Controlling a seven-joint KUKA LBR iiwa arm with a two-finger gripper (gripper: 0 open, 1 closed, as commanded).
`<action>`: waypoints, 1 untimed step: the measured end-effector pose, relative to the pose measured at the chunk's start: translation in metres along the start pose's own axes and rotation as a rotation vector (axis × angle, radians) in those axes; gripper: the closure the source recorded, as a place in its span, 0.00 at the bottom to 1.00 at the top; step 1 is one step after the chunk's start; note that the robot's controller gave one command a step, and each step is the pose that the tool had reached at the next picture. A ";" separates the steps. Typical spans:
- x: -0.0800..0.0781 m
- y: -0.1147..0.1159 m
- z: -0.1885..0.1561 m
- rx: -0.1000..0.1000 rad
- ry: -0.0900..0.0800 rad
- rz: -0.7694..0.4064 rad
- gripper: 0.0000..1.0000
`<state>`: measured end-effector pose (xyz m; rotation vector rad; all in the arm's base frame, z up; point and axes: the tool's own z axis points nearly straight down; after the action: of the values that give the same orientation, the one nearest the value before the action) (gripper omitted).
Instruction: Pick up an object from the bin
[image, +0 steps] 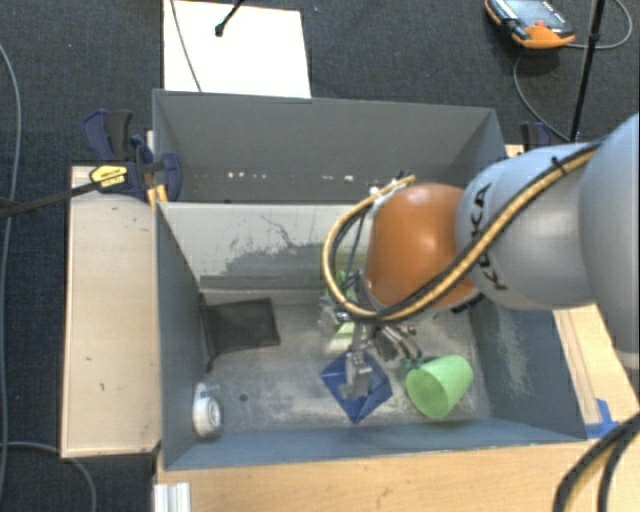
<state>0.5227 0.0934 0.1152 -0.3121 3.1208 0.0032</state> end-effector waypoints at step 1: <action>0.000 0.000 0.000 0.000 0.000 0.001 0.00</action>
Offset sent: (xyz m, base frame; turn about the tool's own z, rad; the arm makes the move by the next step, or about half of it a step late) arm 0.0059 -0.0427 -0.0452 -0.1294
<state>0.5227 0.0934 0.1152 -0.3101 3.1210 0.0033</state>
